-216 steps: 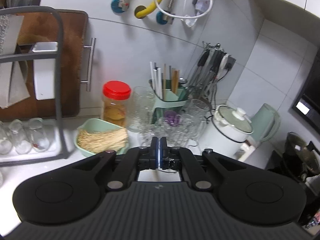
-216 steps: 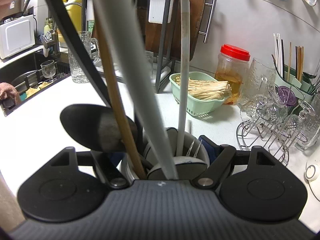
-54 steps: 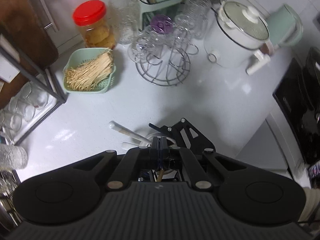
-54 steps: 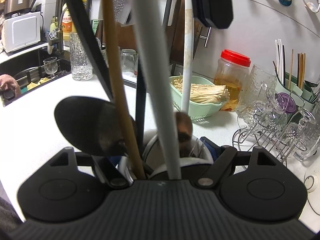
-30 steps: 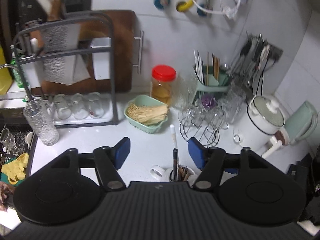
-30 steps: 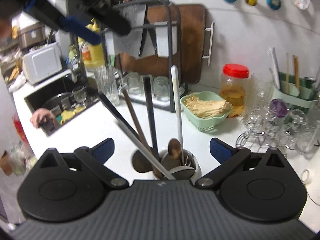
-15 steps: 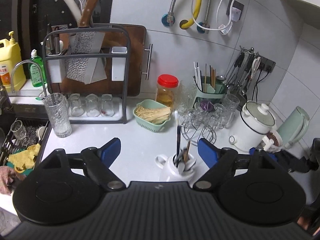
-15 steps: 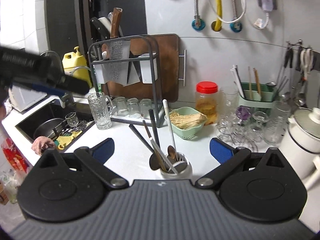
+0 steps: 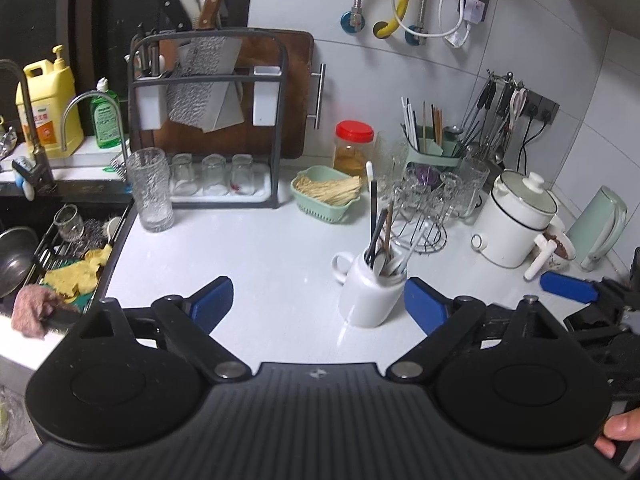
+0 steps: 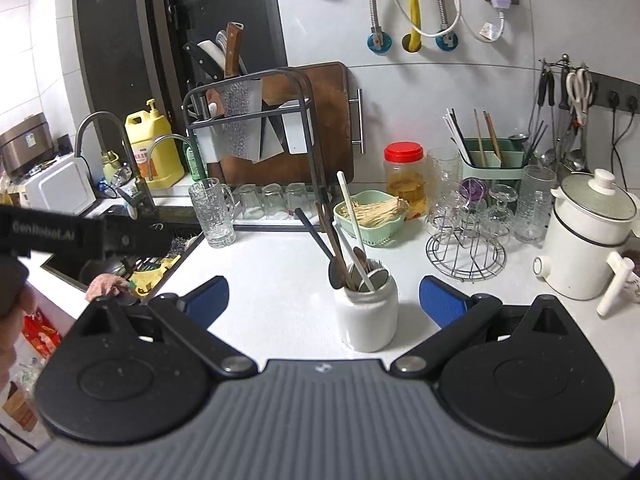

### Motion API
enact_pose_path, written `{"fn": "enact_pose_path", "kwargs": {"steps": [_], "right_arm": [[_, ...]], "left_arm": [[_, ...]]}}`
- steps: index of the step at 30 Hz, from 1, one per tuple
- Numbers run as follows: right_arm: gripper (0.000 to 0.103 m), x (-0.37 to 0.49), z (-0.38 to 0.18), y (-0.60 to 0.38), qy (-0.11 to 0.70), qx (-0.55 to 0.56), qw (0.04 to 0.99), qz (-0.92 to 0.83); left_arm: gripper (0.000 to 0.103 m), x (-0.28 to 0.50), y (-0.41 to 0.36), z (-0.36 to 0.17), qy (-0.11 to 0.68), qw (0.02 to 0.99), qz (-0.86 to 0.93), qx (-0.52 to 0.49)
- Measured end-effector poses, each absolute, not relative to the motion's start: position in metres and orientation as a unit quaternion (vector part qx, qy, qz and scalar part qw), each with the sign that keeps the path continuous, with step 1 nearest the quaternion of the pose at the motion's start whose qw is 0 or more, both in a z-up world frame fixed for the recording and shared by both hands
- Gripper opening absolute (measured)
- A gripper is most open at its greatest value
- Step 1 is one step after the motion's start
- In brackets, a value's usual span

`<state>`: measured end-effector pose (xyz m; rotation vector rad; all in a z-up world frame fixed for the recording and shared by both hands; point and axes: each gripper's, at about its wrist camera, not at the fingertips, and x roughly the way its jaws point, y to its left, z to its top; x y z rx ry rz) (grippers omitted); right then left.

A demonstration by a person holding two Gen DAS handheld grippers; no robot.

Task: Organize utensils

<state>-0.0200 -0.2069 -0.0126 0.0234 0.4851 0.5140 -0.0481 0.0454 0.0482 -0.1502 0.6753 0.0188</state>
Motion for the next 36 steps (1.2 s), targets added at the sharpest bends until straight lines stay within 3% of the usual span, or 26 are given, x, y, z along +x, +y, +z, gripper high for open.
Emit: {"fn": "enact_pose_path", "kwargs": {"steps": [36], "right_arm": [[0.103,-0.061,-0.025,-0.207,0.227,0.013,0.949,0.217]], "left_arm": [[0.095,-0.09,0.052,0.015,0.353,0.933,0.019,-0.07]]}}
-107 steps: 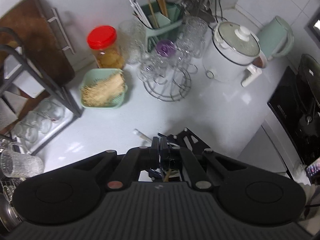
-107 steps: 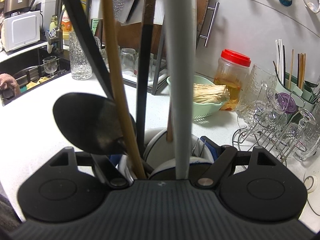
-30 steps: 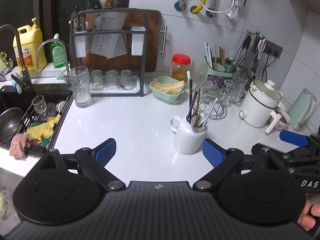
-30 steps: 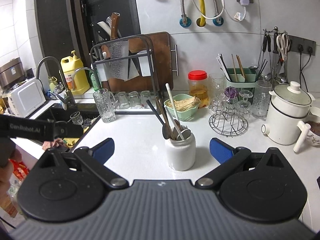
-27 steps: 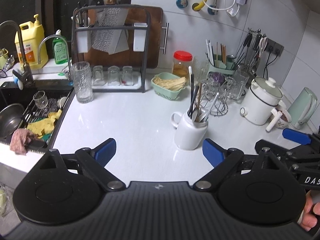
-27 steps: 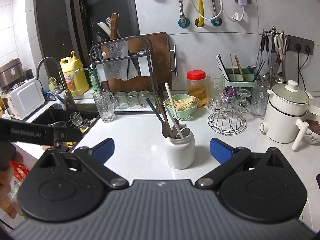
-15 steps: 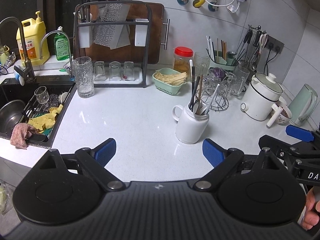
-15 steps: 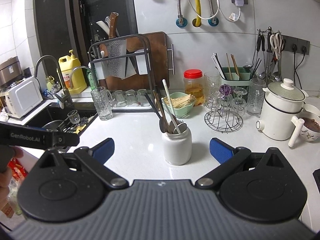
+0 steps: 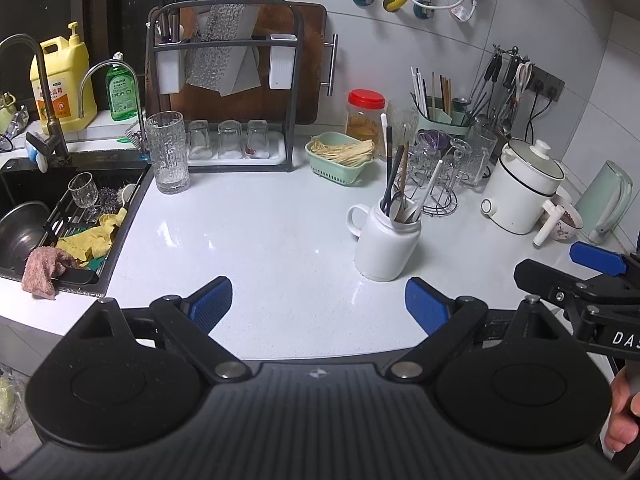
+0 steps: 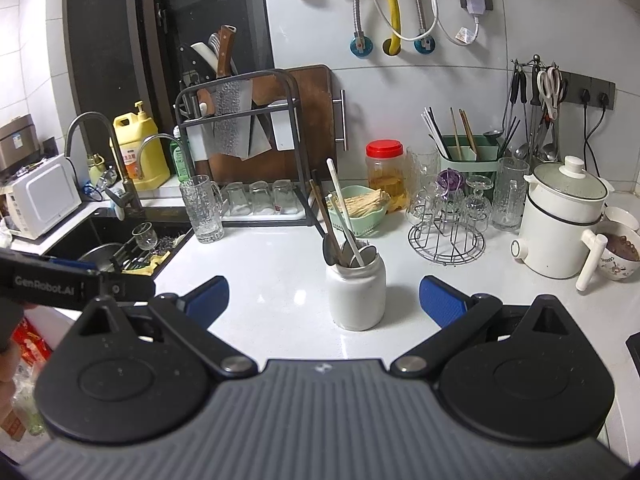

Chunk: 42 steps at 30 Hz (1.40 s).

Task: Organize utensils

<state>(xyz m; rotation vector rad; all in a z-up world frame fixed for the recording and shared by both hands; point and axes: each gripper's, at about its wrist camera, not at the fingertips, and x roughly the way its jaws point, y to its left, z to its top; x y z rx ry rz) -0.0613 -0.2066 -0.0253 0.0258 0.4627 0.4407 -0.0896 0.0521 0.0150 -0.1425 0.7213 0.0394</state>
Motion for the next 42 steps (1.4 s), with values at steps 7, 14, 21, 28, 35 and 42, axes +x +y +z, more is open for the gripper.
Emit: {"fn": "enact_pose_path", "kwargs": {"steps": [7,14,21,28,35,42], "right_arm": [[0.103,-0.06,-0.025,-0.205,0.228,0.013,0.95,0.215],[0.103,-0.057,-0.026,-0.205,0.226,0.019,0.953,0.201],[0.103,-0.059,-0.028,-0.205,0.224,0.017,0.956,0.19],[0.103,-0.064,-0.029,-0.21,0.228,0.021,0.954,0.193],[0.103,-0.066,-0.028,-0.218,0.224,0.023,0.956,0.186],[0.103,-0.07,-0.028,-0.221,0.221,0.019,0.957,0.186]], "left_arm": [[0.095,-0.086,0.056,0.017,0.355,0.932,0.016,-0.073],[0.095,-0.08,0.052,0.019,0.352,0.934,0.001,-0.068],[0.096,-0.075,0.046,0.018,0.361,0.93,-0.006,-0.068],[0.095,-0.074,0.04,0.018,0.358,0.932,-0.008,-0.061],[0.095,-0.08,0.038,0.021,0.353,0.934,-0.006,-0.062],[0.096,-0.085,0.037,0.019,0.353,0.933,-0.003,-0.066]]}}
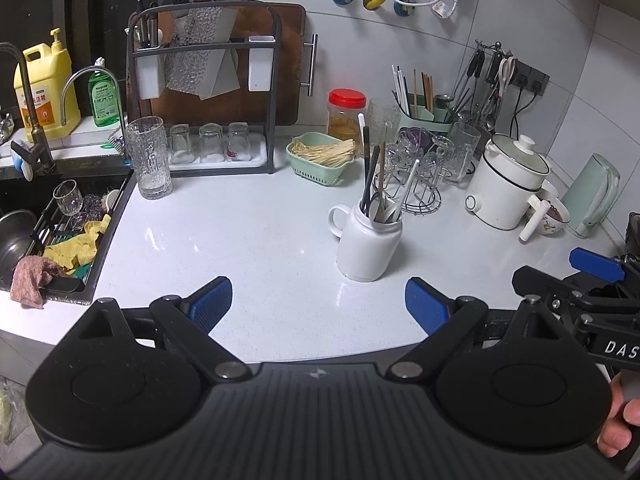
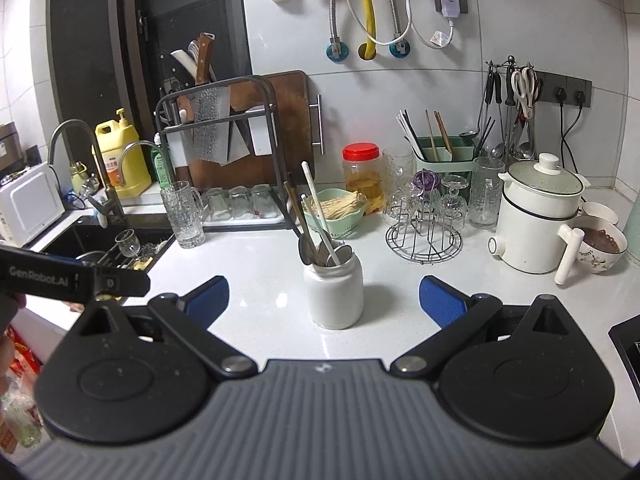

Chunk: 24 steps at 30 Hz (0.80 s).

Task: Organize utensils

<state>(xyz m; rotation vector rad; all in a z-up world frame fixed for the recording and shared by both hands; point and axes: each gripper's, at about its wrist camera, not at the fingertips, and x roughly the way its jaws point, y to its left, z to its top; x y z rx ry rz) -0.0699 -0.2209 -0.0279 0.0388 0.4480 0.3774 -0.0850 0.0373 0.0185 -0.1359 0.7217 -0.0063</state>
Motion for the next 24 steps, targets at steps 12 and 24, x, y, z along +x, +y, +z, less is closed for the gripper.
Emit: {"fn": "enact_pose_path", "kwargs": {"steps": [12,24], "right_arm": [[0.103,-0.075,-0.033,-0.222,0.224,0.024,0.957,0.183],[0.103,-0.078,-0.03,-0.219,0.218,0.026,0.96,0.176]], "left_arm": [[0.096,-0.089,0.035,0.024,0.343,0.938,-0.001,-0.057],[0.096,-0.099,0.042,0.026,0.34,0.939,0.0,-0.058]]}}
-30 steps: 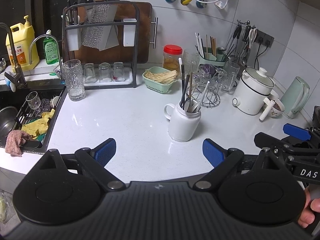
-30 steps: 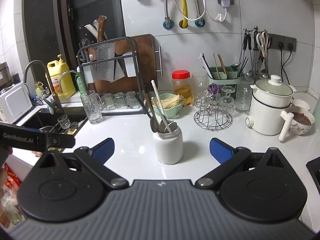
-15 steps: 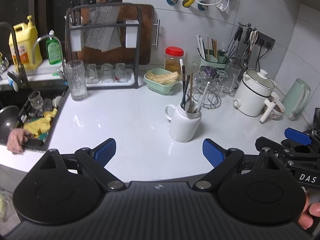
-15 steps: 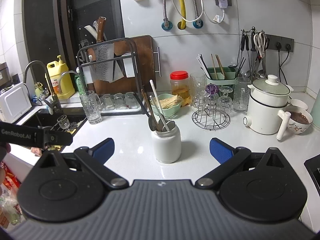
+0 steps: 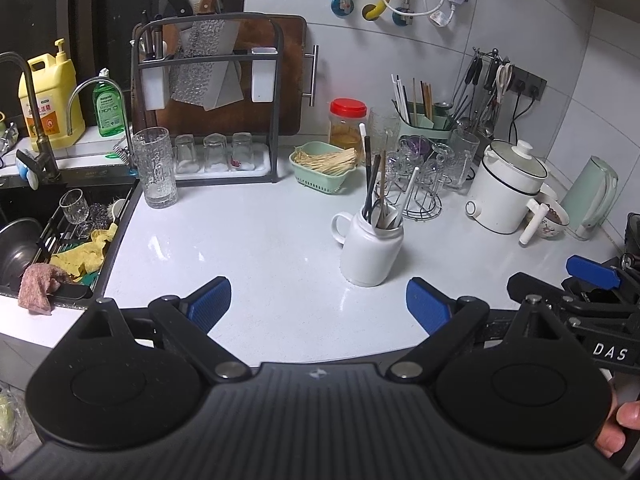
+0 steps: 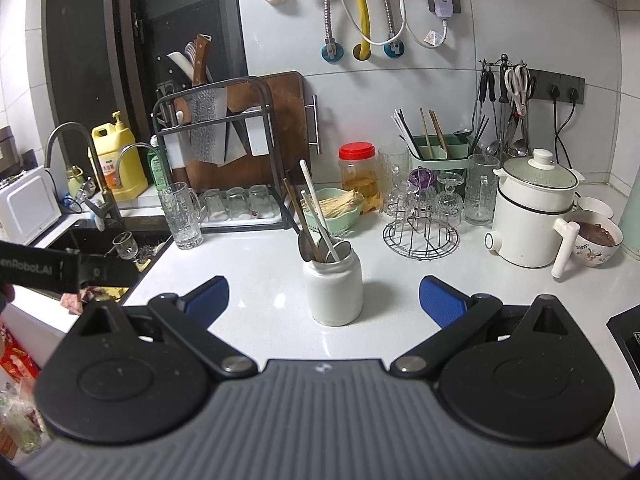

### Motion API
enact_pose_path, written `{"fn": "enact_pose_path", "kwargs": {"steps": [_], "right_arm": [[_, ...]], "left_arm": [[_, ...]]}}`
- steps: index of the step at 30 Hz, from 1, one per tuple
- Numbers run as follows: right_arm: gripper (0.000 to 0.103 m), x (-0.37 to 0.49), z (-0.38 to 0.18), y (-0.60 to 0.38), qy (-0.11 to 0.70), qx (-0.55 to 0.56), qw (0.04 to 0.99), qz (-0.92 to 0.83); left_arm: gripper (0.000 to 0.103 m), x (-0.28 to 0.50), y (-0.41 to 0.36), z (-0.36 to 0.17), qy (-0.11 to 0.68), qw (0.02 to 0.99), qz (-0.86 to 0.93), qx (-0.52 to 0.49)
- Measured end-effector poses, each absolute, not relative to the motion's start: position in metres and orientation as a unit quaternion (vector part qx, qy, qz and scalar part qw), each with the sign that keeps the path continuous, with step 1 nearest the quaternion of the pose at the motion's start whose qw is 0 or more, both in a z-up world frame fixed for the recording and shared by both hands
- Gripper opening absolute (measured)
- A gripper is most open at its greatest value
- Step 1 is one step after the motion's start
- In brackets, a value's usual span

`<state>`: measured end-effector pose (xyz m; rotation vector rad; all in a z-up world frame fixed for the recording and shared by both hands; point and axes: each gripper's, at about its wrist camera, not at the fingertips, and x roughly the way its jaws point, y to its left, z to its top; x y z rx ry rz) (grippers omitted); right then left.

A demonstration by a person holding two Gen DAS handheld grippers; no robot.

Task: Organize utensils

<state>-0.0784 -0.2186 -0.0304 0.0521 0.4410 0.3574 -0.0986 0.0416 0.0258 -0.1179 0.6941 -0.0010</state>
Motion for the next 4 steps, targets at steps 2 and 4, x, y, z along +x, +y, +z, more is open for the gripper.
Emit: {"fn": "enact_pose_path", "kwargs": {"steps": [2,4], "right_arm": [[0.103,-0.0777,-0.0298,-0.2185,0.219,0.028,0.959,0.176],[0.103,-0.0781,-0.0297,-0.2187,0.219,0.025,0.96,0.175]], "left_arm": [[0.096,-0.099,0.0429,0.0263,0.342,0.938,0.0,-0.059],[0.096,-0.1002,0.0426,0.0257,0.344,0.937,0.0,-0.06]]}}
